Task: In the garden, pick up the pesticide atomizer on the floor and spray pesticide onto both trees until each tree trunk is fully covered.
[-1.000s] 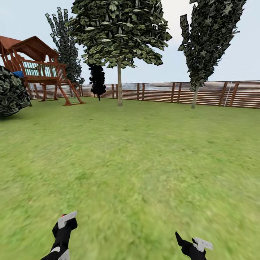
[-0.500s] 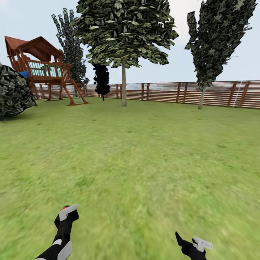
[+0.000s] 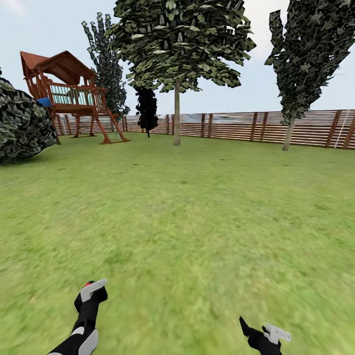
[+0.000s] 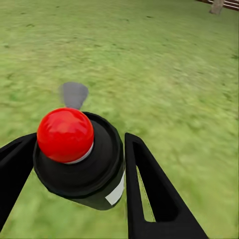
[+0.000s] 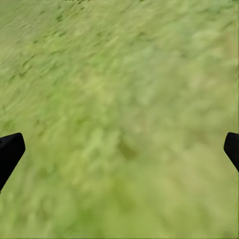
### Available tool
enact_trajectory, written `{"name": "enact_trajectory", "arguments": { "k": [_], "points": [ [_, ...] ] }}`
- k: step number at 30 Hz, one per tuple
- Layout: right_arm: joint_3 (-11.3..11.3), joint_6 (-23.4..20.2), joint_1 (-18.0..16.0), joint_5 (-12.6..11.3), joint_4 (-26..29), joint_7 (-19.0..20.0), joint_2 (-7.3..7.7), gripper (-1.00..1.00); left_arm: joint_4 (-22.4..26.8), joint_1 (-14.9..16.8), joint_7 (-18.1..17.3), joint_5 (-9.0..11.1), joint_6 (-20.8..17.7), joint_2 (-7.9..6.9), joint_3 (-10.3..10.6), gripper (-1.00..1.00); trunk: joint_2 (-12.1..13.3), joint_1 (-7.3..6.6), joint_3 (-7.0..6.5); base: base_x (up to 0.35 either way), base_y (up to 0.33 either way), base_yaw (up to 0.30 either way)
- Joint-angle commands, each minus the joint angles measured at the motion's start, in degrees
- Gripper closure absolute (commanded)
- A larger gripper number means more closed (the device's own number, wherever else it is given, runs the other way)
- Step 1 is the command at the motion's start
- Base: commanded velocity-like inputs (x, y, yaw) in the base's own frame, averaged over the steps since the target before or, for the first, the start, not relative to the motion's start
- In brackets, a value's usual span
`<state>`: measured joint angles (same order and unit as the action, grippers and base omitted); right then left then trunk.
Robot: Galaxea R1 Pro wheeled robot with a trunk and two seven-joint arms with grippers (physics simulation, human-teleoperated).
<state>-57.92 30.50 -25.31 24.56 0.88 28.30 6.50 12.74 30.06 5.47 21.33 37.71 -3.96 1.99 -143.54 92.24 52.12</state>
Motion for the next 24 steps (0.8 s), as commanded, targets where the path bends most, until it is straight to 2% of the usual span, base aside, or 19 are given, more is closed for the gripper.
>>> {"name": "enact_trajectory", "arguments": {
  "k": [1,24],
  "points": [
    [0.00,-0.04,0.00,-0.02,0.00,0.00,0.00,-1.00,0.01,0.00,0.01,-0.09,0.00,0.00,0.02,1.00,0.00,0.00,0.00,0.329,0.000,0.000],
    [0.00,-0.09,0.00,-0.04,0.00,-0.08,0.02,-1.00,0.01,0.00,0.06,-0.33,-0.08,0.00,-0.02,1.00,0.00,0.00,0.00,0.329,0.000,0.000]
  ]
}}
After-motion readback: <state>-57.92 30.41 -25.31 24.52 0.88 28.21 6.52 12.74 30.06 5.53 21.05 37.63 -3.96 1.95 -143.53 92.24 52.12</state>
